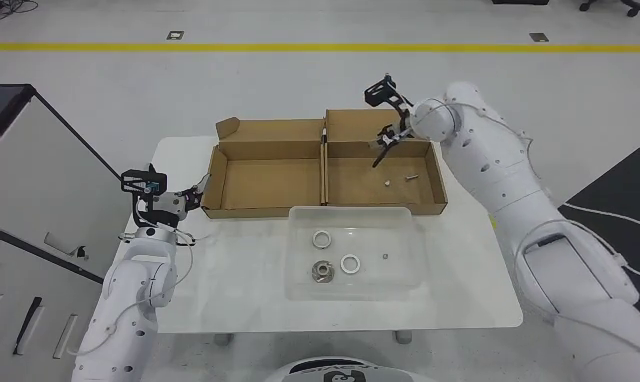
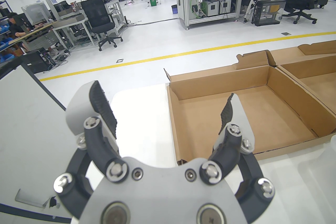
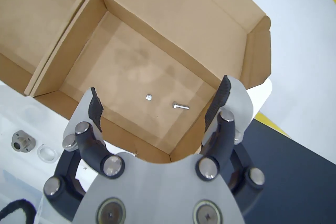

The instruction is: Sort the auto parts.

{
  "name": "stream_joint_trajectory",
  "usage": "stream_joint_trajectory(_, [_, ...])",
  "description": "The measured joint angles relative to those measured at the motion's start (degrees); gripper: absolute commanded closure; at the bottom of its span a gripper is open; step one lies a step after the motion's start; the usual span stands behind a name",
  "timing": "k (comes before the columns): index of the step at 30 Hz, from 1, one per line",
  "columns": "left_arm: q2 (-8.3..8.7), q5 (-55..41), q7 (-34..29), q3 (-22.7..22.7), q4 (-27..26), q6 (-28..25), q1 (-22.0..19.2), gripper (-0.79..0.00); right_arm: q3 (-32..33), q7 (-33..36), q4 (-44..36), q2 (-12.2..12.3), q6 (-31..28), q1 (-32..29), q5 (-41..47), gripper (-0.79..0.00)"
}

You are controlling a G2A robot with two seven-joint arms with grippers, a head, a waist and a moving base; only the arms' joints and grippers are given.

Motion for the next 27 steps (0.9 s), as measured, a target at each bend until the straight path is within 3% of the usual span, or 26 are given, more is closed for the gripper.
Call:
stream_joint_trajectory(7, [0.00,0.00,0.00,0.00,0.00,0.00,0.00,-0.785,10.37,9.45,-21.85,4.32,-3.30,-10.10,2.35,-0.785])
stream_joint_trajectory(13, [0.00,0.00,0.00,0.00,0.00,0.00,0.00,-0.785,15.13,16.37,-34.62,6.30,-6.91,-17.18,6.70,-0.785])
stream_joint_trajectory(22, [0.00,0.00,0.00,0.00,0.00,0.00,0.00,-0.785,14.08,19.66,-44.42,8.48,-6.29,-24.05,9.28,-0.785])
stream_joint_trajectory(27, [0.00,0.00,0.00,0.00,0.00,0.00,0.00,-0.785,13.71,20.11,-45.55,9.10,-5.84,-24.68,10.10,-0.785])
